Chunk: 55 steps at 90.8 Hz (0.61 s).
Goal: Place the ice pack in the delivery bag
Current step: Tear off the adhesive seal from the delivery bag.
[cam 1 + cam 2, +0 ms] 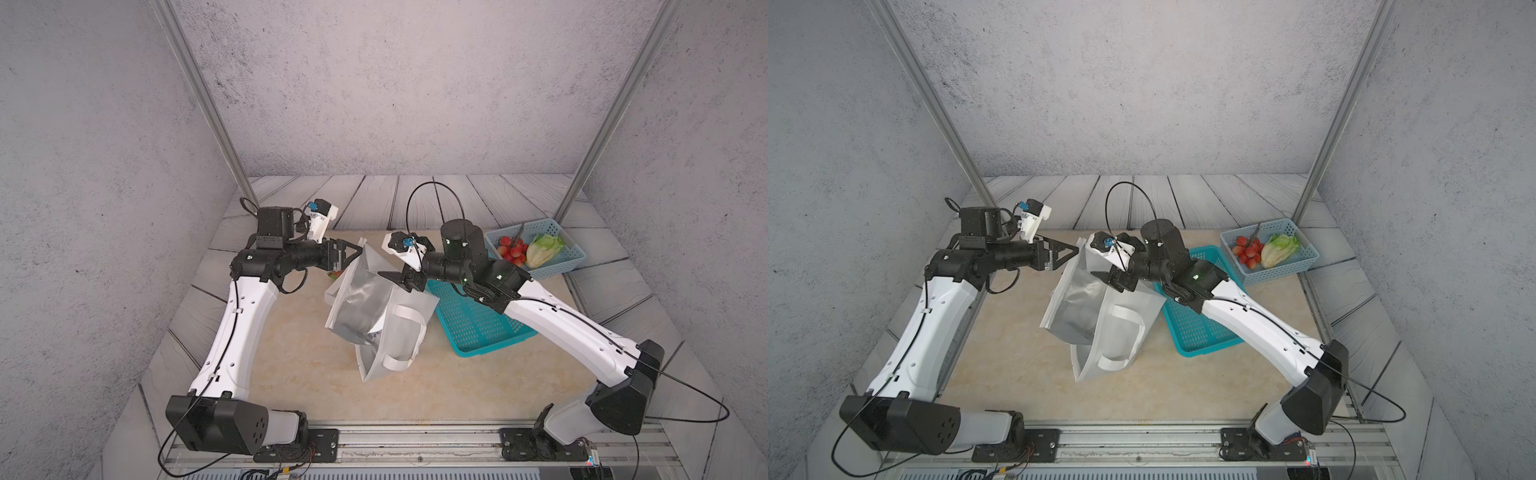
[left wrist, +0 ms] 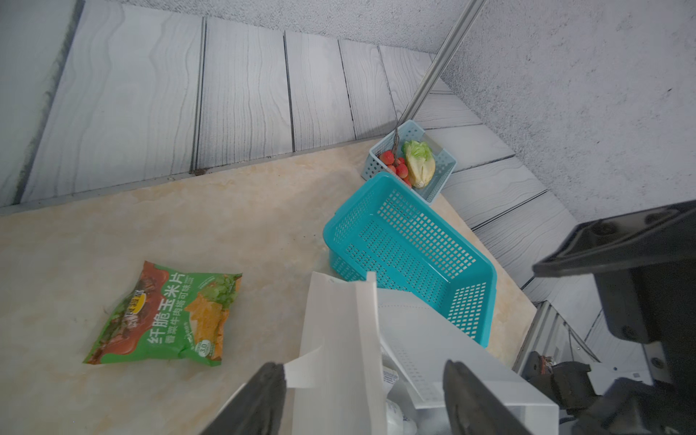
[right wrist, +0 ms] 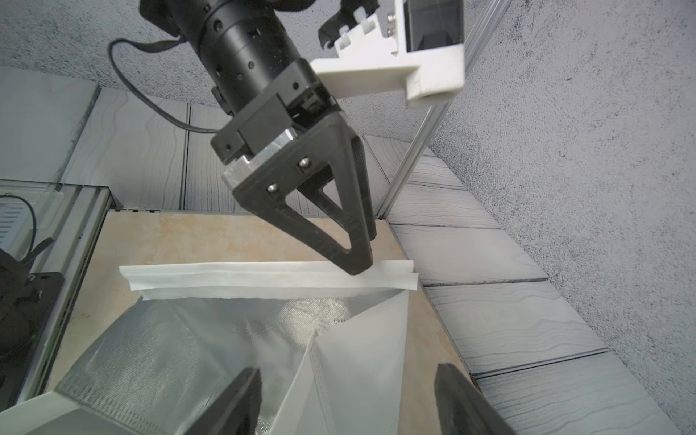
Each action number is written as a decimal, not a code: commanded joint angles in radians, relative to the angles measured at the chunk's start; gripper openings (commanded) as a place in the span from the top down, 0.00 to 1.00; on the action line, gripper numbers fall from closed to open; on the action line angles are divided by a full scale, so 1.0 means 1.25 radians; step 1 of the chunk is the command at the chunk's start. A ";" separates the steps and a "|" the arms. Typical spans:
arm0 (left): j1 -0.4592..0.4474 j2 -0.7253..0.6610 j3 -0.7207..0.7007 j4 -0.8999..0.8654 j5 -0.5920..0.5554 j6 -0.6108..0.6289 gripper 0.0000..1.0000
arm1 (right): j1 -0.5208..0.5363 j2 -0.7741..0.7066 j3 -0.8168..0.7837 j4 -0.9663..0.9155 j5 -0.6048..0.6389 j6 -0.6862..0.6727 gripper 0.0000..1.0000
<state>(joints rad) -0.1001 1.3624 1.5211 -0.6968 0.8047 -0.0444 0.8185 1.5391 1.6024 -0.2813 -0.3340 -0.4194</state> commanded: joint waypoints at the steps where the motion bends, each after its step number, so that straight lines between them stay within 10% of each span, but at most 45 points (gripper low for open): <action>1: 0.002 0.014 0.011 -0.006 0.004 0.007 0.44 | -0.012 0.033 0.043 -0.027 -0.058 -0.014 0.28; 29: 0.001 0.029 0.008 -0.032 -0.030 0.036 0.56 | -0.026 0.124 0.135 -0.055 -0.086 -0.037 0.32; 55: -0.001 0.023 -0.006 -0.025 0.026 0.063 0.90 | -0.043 0.199 0.208 -0.061 -0.091 -0.036 0.35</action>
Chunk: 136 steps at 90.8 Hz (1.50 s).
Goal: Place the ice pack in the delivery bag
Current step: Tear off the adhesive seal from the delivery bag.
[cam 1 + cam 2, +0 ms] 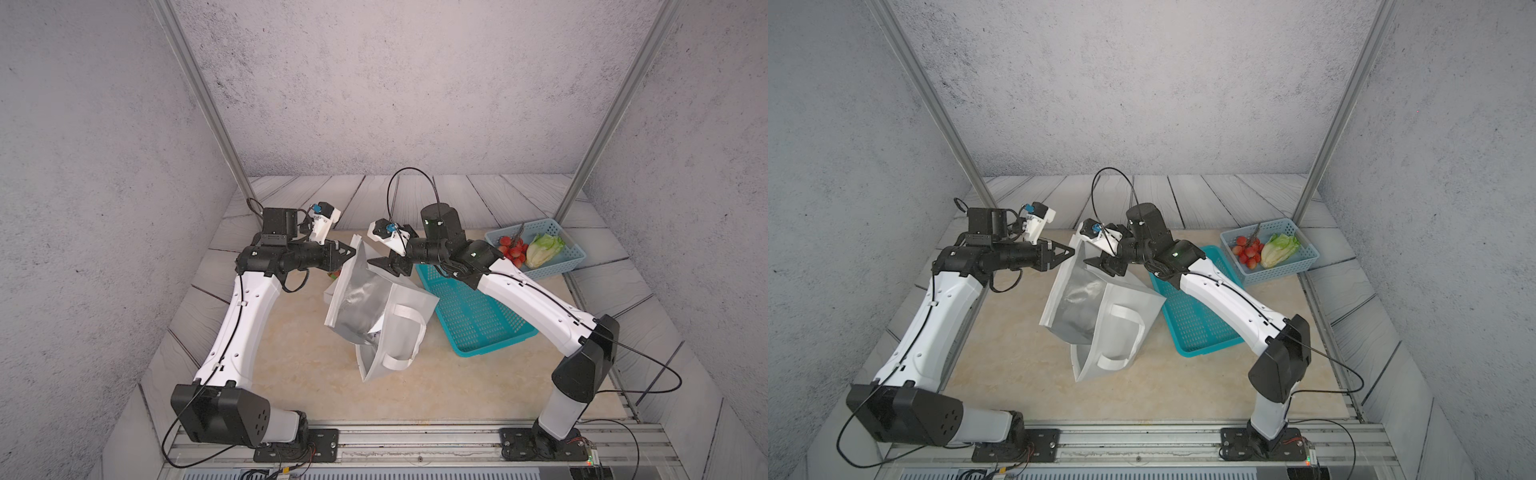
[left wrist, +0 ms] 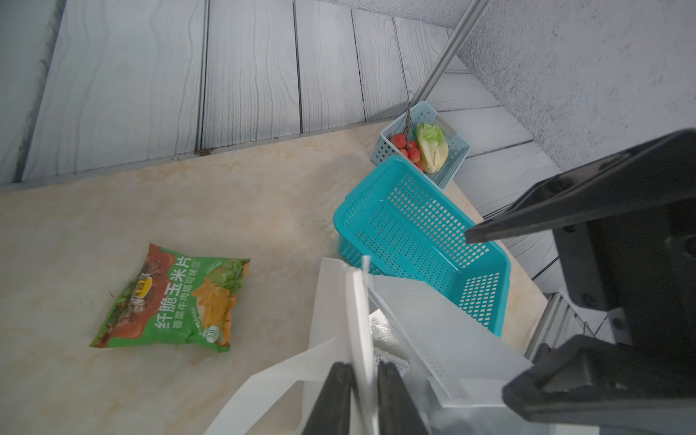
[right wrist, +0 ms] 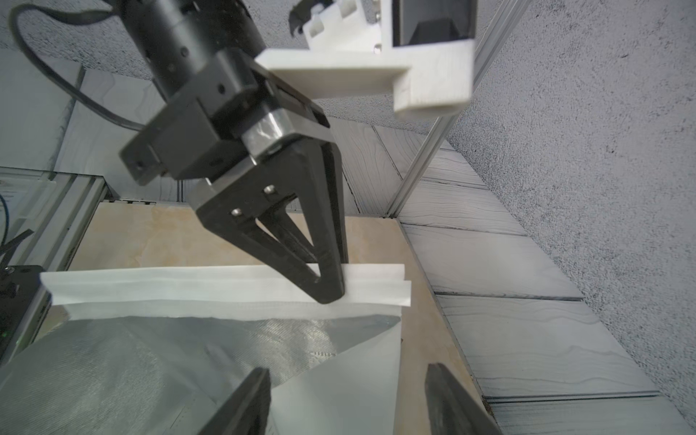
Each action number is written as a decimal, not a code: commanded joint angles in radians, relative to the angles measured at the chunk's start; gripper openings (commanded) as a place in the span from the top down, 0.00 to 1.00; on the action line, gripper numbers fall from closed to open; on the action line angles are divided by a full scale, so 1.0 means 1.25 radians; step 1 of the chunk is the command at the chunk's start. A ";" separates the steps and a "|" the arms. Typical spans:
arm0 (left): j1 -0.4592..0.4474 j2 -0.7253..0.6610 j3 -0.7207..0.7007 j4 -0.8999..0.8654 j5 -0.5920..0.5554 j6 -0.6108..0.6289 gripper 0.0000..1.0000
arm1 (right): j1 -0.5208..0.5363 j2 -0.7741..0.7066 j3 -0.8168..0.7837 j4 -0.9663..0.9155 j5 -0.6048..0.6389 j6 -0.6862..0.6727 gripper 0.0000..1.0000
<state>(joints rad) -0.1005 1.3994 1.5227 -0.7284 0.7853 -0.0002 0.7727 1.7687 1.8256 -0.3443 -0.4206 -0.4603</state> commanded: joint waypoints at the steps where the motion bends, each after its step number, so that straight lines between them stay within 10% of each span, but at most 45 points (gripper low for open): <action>1: -0.003 -0.008 -0.008 -0.001 0.043 0.032 0.91 | -0.006 0.016 0.031 -0.012 -0.025 -0.004 0.35; 76: -0.061 -0.060 -0.027 -0.039 -0.007 0.160 0.97 | -0.008 -0.013 0.008 -0.013 -0.066 -0.016 0.79; 136: -0.061 -0.059 -0.024 -0.035 0.006 0.152 0.97 | -0.006 -0.010 0.006 -0.004 -0.069 0.011 0.86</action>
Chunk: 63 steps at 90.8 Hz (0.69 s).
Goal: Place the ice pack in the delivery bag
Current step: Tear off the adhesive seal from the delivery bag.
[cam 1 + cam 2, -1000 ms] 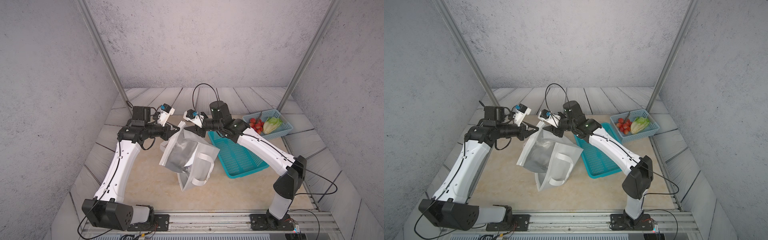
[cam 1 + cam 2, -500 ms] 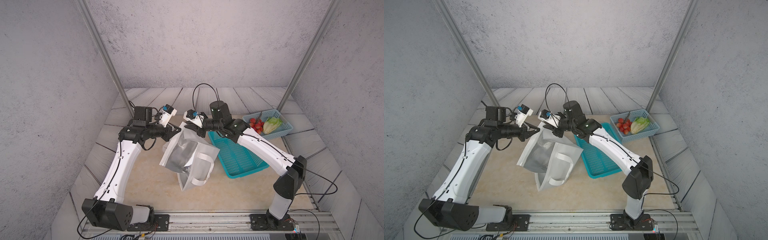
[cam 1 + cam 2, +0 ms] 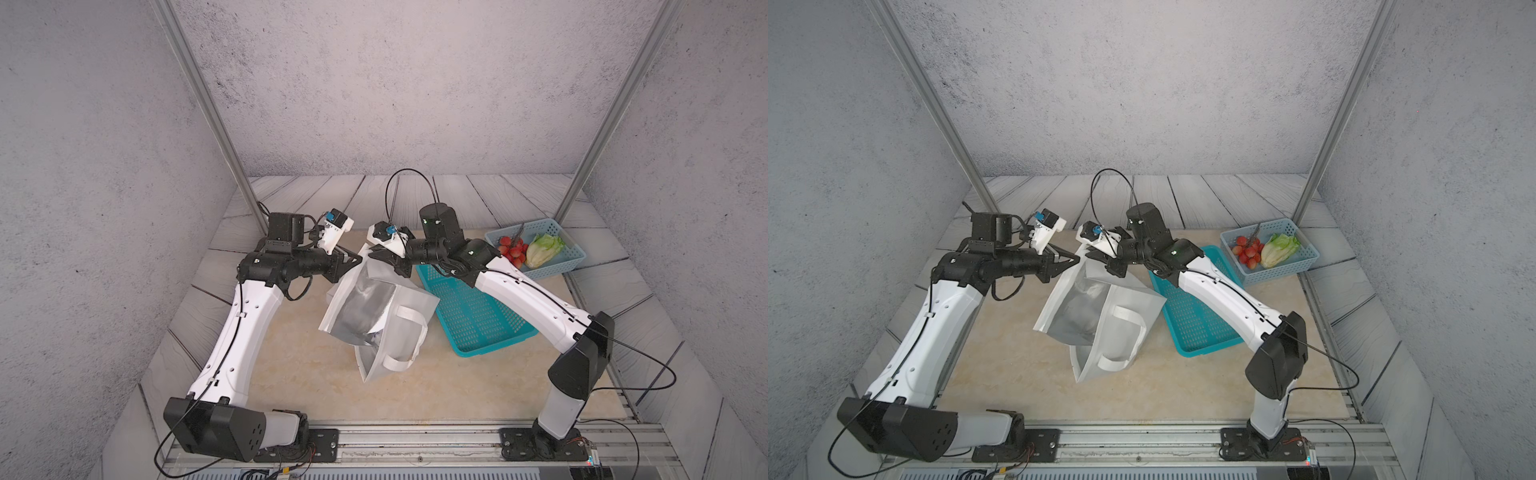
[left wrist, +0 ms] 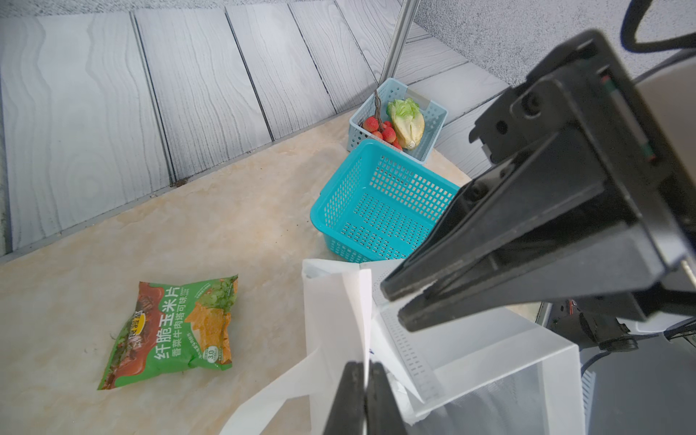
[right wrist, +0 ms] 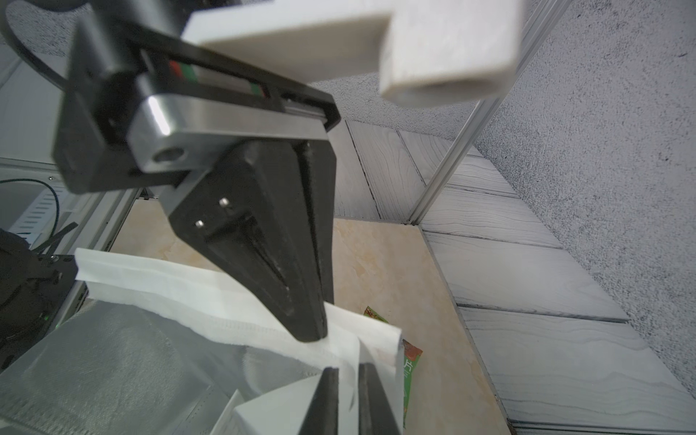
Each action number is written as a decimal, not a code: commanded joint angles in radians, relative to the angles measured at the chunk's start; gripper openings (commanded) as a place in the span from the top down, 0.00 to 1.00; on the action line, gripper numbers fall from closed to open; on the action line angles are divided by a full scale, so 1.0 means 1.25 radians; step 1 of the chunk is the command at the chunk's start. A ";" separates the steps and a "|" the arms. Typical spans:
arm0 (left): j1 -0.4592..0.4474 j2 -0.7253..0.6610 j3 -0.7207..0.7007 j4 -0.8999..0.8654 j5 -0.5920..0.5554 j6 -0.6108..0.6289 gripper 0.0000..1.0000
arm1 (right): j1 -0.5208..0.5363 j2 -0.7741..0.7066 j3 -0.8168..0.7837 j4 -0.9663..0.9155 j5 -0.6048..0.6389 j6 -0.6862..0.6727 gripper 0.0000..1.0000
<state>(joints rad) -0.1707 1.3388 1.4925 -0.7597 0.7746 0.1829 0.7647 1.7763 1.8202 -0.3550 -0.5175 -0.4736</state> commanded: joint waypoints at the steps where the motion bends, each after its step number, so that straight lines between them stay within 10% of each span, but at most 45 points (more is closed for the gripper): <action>1: -0.005 -0.010 0.000 -0.011 0.014 0.005 0.96 | 0.001 -0.015 0.011 0.005 0.008 0.022 0.86; 63: -0.007 -0.008 0.002 -0.013 0.023 0.006 0.96 | 0.017 0.006 0.024 0.010 0.020 0.034 0.98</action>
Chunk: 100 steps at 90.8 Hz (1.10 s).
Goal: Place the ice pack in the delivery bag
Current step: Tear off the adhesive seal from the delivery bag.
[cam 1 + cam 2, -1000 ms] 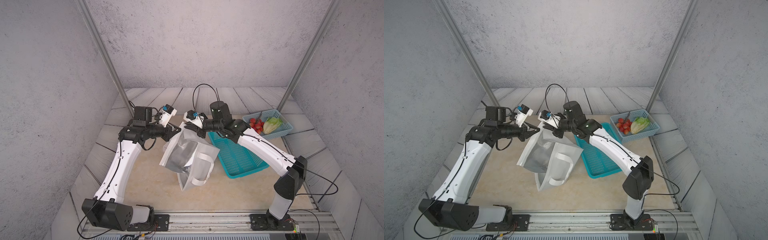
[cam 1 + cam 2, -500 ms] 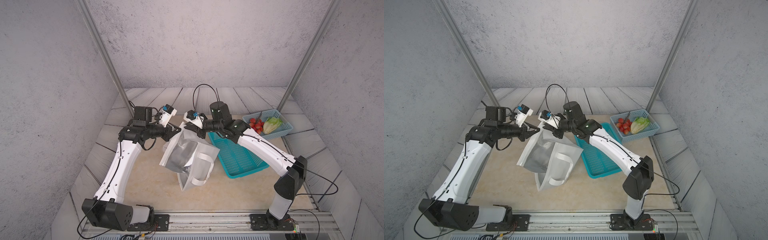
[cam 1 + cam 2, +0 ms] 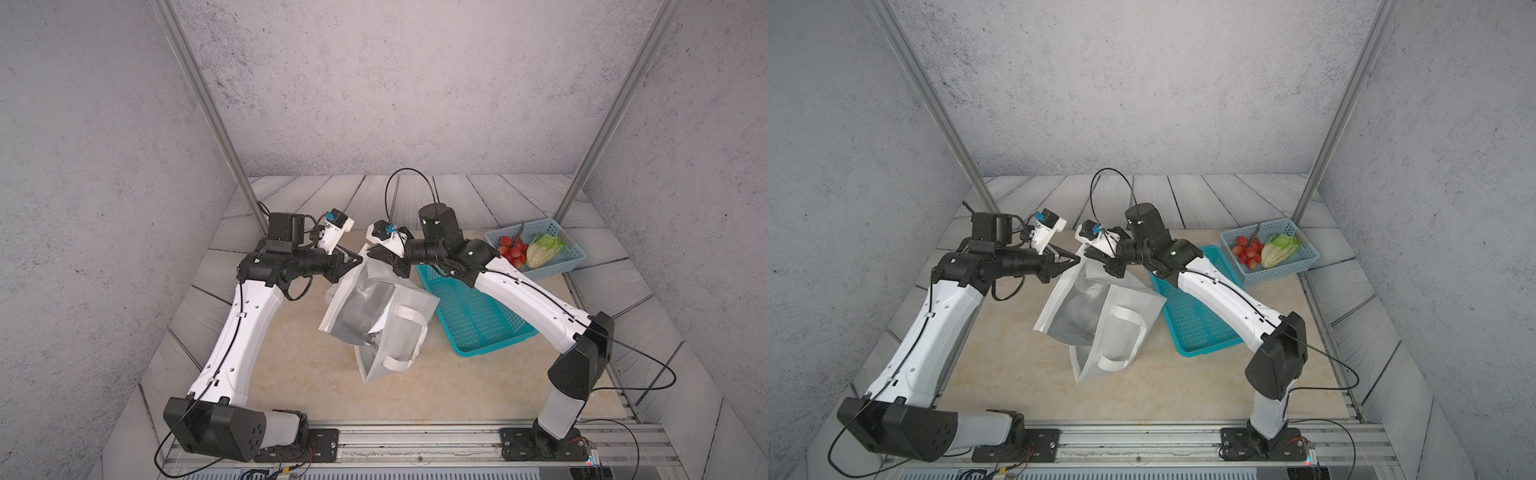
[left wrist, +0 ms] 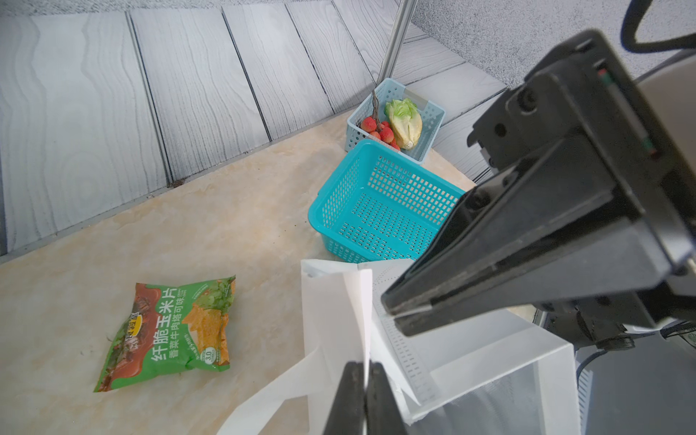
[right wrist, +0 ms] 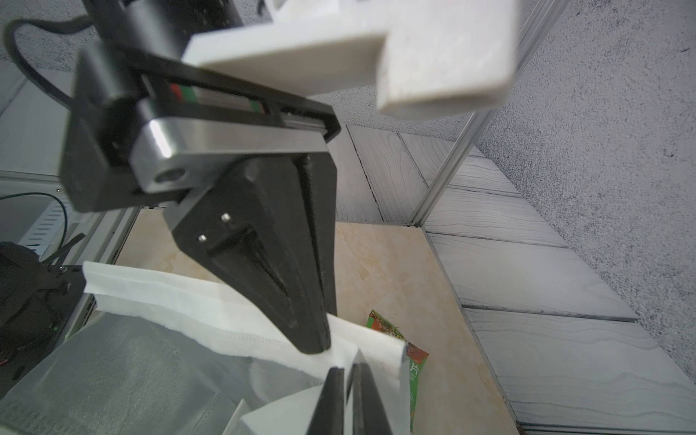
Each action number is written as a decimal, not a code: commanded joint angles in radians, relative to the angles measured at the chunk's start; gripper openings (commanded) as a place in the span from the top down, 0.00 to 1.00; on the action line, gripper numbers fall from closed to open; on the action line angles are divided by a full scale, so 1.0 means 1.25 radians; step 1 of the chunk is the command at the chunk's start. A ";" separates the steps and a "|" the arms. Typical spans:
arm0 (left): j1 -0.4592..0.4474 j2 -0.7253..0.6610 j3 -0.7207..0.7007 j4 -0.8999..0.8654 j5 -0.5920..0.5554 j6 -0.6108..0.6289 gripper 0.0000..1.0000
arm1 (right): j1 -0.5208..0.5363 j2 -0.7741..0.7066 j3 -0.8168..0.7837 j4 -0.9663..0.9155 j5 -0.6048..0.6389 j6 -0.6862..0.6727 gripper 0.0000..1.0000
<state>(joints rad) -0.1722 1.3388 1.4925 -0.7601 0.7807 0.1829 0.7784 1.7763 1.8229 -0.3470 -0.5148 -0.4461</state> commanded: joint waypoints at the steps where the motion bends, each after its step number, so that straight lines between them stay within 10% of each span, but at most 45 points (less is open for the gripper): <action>1: -0.006 -0.008 0.003 -0.013 0.018 0.006 0.96 | 0.006 0.006 0.022 0.003 0.018 0.012 1.00; 12: -0.005 -0.011 0.006 -0.005 0.016 -0.015 0.88 | 0.010 0.004 0.022 -0.011 0.027 0.010 1.00; 25: 0.032 -0.035 0.008 0.035 0.012 -0.095 0.33 | 0.015 -0.039 -0.020 -0.026 -0.028 0.009 1.00; 37: 0.117 -0.077 0.002 0.109 -0.003 -0.219 0.02 | 0.046 -0.120 -0.128 -0.003 -0.080 -0.010 1.00; 64: 0.178 -0.067 -0.005 0.119 -0.262 -0.364 0.00 | 0.281 -0.190 -0.134 -0.115 -0.176 -0.087 1.00; 100: 0.204 -0.004 -0.013 0.161 -0.308 -0.394 0.00 | 0.478 -0.215 0.031 -0.174 -0.066 -0.055 1.00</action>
<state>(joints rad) 0.0654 1.2995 1.4818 -0.5770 0.4660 -0.3004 1.3445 1.5726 1.8130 -0.5800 -0.6659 -0.5526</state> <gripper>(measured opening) 0.999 0.047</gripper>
